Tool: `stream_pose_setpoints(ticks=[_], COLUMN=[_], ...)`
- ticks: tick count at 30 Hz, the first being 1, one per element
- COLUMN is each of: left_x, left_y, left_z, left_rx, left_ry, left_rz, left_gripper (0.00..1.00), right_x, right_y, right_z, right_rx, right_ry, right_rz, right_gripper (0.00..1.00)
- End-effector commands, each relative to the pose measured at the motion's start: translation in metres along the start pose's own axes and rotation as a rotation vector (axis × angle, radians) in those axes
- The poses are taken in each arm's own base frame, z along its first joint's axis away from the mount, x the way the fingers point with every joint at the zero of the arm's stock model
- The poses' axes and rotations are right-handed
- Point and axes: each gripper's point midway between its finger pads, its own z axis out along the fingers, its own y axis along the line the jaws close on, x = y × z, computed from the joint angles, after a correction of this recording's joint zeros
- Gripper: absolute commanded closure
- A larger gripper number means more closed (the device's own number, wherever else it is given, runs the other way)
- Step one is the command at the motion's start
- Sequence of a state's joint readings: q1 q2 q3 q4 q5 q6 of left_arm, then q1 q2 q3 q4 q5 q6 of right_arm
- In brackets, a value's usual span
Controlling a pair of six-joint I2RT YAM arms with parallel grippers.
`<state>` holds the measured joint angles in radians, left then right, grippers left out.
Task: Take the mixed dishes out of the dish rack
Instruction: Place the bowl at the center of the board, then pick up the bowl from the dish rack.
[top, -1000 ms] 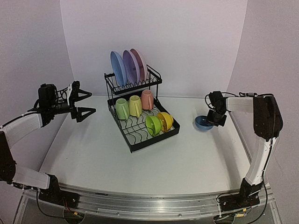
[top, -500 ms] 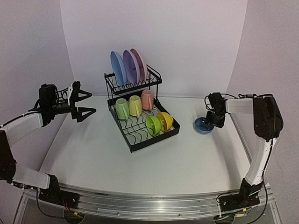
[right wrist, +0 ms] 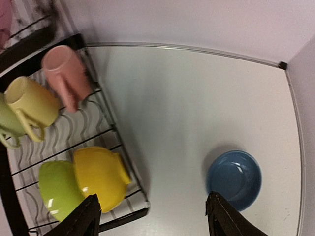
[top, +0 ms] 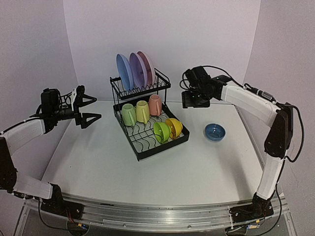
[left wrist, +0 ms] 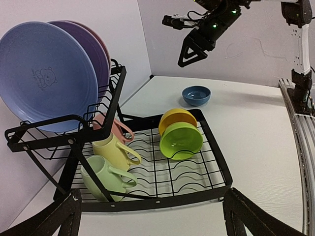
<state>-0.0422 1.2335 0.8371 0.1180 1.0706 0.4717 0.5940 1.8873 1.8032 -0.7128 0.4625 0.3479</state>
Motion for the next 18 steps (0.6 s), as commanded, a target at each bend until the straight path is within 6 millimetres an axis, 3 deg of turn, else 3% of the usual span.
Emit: stream_pose_setpoints(ticks=[1,2,5,9,15,18], left_x=[-0.014,-0.013,-0.013,-0.011,-0.012,-0.011], left_y=[0.005,0.004,0.003,0.003,0.004,0.004], left_z=[-0.002,-0.002,-0.003,-0.002,-0.002,-0.002], left_rx=[-0.014,-0.013,-0.012,-0.007,-0.011,-0.011], left_ry=[-0.023,-0.022,-0.021,-0.022,-0.022,-0.020], left_rz=[0.046,0.046,0.048,0.041,0.040,0.035], left_gripper=[0.01,0.00,0.00,0.00,0.00,0.00], right_x=[0.039,0.040,0.039,0.040,0.049,0.055], right_y=[0.071,0.090,0.115,0.127,0.161,0.162], right_z=[-0.004,-0.011,-0.016,0.002,0.015,0.028], right_rx=[-0.051,-0.073,-0.015,0.092,0.114,0.168], right_ry=[0.087,0.069,0.010,-0.034,-0.062,-0.062], right_rz=[-0.182,-0.224,-0.339,-0.478,-0.703,-0.759], right_gripper=[0.31,0.31,0.32,0.35,0.38,0.37])
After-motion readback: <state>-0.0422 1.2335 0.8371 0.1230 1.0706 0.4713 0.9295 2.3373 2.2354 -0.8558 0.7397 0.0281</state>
